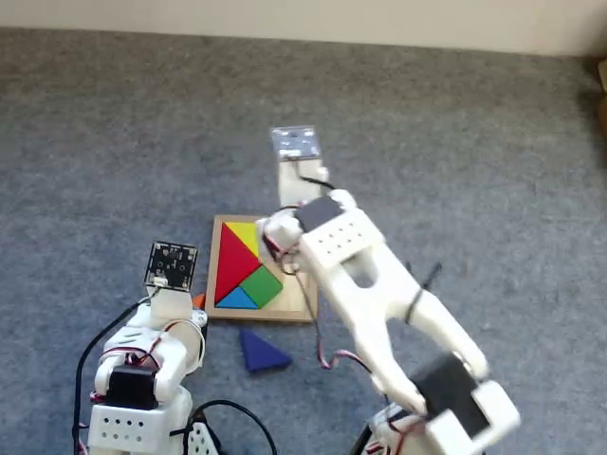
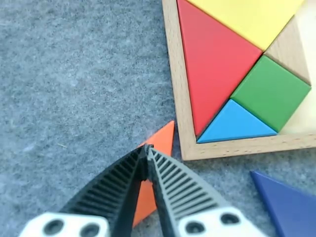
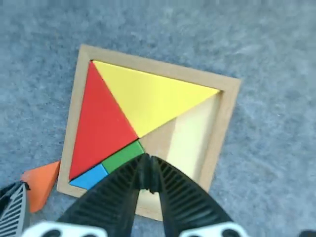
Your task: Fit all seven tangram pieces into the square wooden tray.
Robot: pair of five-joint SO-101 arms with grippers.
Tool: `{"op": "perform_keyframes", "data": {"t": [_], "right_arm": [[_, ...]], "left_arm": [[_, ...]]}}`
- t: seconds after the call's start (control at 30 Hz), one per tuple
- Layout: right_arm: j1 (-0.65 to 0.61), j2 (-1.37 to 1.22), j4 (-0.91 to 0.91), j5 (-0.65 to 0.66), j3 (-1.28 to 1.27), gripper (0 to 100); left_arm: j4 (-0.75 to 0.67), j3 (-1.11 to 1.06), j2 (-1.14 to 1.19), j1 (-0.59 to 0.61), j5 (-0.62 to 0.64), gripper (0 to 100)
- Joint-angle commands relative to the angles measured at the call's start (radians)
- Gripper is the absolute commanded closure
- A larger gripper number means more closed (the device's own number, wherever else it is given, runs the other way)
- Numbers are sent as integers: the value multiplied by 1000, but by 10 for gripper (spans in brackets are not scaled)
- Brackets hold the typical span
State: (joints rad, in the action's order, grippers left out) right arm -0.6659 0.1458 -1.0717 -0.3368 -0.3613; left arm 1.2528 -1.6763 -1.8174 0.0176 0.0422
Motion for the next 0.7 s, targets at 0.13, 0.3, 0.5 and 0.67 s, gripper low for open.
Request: {"op": "perform_keyframes", "data": {"t": [0.13,0.3,0.5,0.67], "right_arm": [[85,394,-8,28,-140,994],[134,615,-8,137,-335,992],[246,849,-8,146,-561,992],[302,1020,-8,147,-727,992]], "left_arm": [[5,-21,1,1,9,991],[5,-21,1,1,9,991],[5,-21,1,1,9,991],[5,-21,1,1,9,991]]}}
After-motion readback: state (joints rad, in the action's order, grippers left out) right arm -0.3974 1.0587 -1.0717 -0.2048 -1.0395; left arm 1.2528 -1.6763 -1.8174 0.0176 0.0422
